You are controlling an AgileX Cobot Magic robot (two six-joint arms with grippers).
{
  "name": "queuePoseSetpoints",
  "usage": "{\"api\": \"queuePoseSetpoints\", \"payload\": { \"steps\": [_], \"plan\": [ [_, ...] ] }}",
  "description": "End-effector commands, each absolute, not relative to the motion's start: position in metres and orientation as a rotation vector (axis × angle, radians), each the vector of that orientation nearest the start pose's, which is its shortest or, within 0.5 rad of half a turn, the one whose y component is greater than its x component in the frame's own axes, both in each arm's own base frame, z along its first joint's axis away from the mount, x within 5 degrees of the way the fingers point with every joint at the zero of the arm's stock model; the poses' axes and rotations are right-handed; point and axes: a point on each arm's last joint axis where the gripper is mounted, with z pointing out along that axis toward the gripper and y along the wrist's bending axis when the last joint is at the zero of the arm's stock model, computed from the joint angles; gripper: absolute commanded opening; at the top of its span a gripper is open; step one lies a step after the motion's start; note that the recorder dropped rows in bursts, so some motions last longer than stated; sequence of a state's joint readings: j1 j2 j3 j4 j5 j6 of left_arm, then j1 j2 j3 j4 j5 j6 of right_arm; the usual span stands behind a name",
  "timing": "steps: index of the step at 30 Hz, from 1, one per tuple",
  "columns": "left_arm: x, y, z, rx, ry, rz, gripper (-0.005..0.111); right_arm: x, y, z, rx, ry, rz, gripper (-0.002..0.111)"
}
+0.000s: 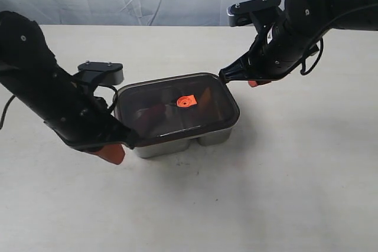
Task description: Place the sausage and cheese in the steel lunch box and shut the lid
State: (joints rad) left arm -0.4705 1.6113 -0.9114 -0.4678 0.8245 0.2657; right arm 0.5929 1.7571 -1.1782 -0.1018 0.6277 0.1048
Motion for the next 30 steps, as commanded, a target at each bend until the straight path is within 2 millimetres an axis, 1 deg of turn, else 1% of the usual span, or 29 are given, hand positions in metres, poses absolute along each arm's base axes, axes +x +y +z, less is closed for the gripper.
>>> {"api": "queuePoseSetpoints", "payload": {
  "steps": [1,10,16,19,22,25,27,30],
  "plan": [
    [0.238,-0.167,0.183,0.634,2.934,-0.574,0.000,0.304,0.198,0.215,-0.752,2.568,0.128,0.000],
    [0.245,-0.169,0.182,0.599,2.875,-0.558,0.000,0.304,0.198,0.215,-0.749,2.574,0.131,0.000],
    [0.238,-0.168,0.183,0.649,2.933,-0.574,0.000,0.302,0.200,0.214,-0.755,2.581,0.161,0.000],
    [0.237,-0.167,0.193,0.663,2.879,-0.576,0.000,0.299,0.205,0.215,-0.810,2.575,0.240,0.000],
    [0.238,-0.165,0.213,0.642,2.757,-0.575,0.000,0.296,0.211,0.213,-0.846,2.570,0.335,0.000],
    [0.243,-0.162,0.229,0.590,2.632,-0.544,0.000,0.297,0.213,0.210,-0.853,2.574,0.358,0.000],
    [0.248,-0.160,0.232,0.580,2.580,-0.503,0.000,0.297,0.214,0.206,-0.856,2.585,0.355,0.000],
    [0.260,-0.159,0.225,0.557,2.594,-0.468,0.000,0.299,0.215,0.198,-0.856,2.606,0.354,0.000]
  ]
}}
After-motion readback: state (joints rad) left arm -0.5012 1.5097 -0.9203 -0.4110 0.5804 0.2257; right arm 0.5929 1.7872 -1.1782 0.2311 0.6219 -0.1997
